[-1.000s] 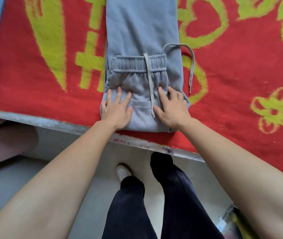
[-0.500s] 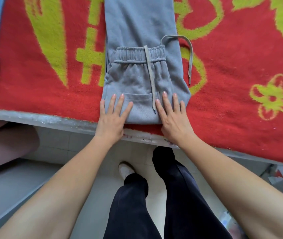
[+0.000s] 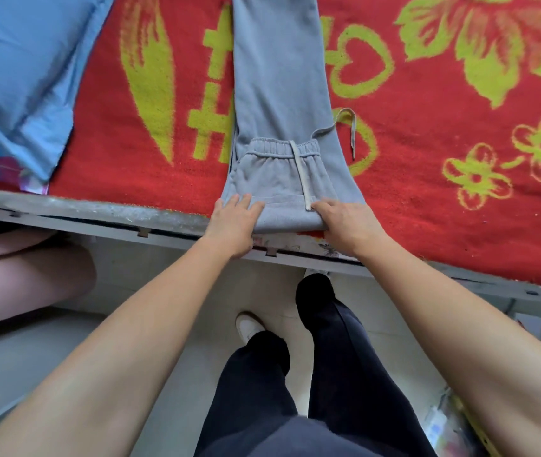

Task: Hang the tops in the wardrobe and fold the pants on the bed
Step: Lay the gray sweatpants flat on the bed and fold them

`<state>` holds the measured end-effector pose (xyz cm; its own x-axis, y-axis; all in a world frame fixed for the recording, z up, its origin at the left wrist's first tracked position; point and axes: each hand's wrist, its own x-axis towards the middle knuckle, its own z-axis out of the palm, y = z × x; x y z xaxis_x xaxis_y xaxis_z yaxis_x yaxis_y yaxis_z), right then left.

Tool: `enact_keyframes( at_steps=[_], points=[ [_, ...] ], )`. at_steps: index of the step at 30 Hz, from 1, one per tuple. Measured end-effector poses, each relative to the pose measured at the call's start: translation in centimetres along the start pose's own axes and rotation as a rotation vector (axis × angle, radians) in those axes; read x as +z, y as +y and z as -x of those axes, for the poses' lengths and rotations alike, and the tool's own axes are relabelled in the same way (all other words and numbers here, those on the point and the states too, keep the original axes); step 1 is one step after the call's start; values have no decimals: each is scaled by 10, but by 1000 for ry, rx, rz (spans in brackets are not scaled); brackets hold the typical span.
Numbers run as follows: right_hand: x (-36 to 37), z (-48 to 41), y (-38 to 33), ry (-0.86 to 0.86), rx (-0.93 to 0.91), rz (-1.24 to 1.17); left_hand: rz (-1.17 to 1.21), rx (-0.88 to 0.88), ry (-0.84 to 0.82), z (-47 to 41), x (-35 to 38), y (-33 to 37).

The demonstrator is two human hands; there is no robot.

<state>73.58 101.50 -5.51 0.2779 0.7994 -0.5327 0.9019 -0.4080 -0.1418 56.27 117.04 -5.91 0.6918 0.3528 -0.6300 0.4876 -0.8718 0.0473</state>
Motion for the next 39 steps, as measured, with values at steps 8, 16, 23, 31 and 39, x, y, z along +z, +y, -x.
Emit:
enact_keyframes(
  at_steps=[8, 16, 23, 31, 39],
  points=[
    [20, 58, -13, -89, -77, 30, 159, 94, -96, 69, 28, 13],
    [-40, 30, 13, 16, 13, -173, 315, -57, 97, 45, -36, -5],
    [-96, -29, 46, 19, 96, -389, 365, -263, 145, 2, -99, -23],
    [-135, -102, 81, 24, 104, -489, 459, -363, 219, -71, -144, -45],
    [-106, -196, 113, 150, 409, -877, 819, -568, 439, -171, -128, -83]
  ],
)
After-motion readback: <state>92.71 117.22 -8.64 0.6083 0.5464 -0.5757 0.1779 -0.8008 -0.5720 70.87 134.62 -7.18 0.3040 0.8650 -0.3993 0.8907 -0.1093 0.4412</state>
